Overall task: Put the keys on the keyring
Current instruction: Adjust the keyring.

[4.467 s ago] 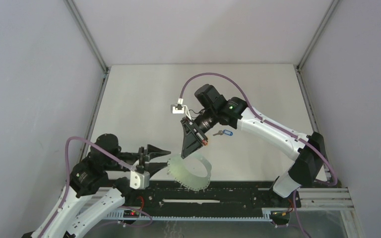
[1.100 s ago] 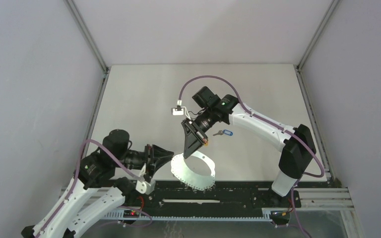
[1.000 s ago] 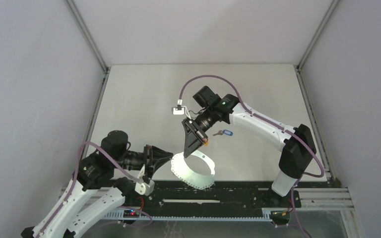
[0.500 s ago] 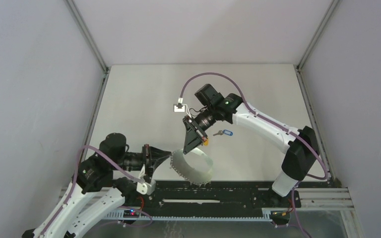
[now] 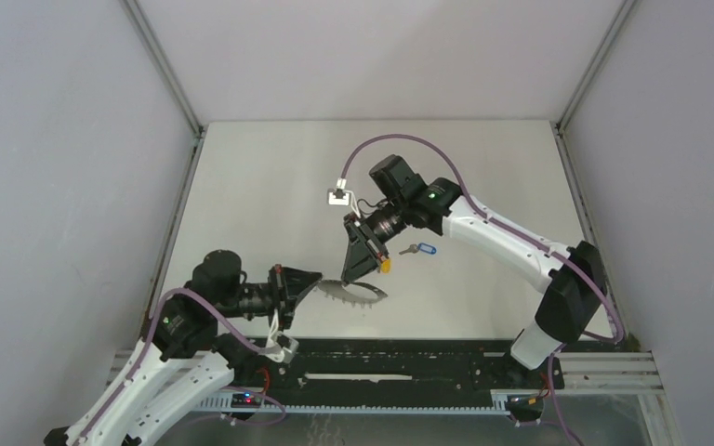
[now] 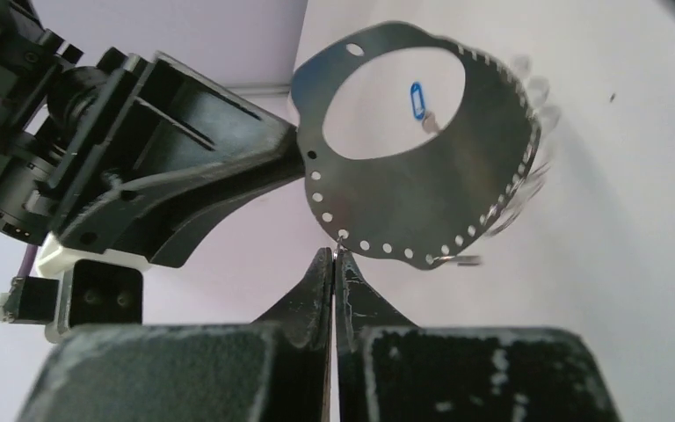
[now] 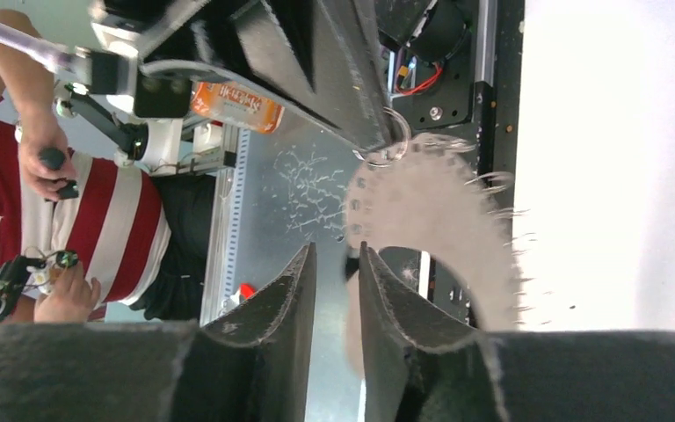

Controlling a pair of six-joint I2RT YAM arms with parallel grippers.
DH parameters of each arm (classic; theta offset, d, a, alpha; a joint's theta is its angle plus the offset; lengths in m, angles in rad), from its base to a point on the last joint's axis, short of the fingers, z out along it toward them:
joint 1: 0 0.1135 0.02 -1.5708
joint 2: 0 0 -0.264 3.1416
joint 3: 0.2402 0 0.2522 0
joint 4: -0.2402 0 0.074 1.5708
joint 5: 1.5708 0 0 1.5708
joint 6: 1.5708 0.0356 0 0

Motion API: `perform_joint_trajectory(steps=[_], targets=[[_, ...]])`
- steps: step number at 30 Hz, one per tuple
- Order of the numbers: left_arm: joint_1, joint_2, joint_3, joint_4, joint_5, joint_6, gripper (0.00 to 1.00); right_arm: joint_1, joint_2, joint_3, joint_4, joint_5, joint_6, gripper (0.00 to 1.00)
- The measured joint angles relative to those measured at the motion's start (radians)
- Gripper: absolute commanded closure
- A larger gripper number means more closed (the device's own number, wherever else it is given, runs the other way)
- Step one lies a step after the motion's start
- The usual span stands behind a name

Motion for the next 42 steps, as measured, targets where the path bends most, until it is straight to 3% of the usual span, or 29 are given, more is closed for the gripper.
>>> perform_joint_trajectory(steps=[4,13,21,29,42], targets=[[0.000,-0.015,-0.075,0.079,-0.018,0.138,1.00,-0.007,-0.039,-0.022,0.046,0.024,0.037,0.53],[0.002,-0.046,-0.188,0.282,0.054,0.386,1.00,-0.086,-0.233,-0.142,0.247,0.050,0.152,0.49],[0.054,0.016,-0.219,0.459,0.251,0.427,1.00,-0.097,-0.247,-0.176,0.388,0.040,0.245,0.50],[0.100,0.130,-0.201,0.461,0.409,0.437,1.00,-0.082,-0.246,-0.200,0.437,-0.005,0.291,0.51],[0.110,0.150,-0.192,0.497,0.485,0.440,1.00,-0.079,-0.232,-0.307,0.496,0.015,0.421,0.56]])
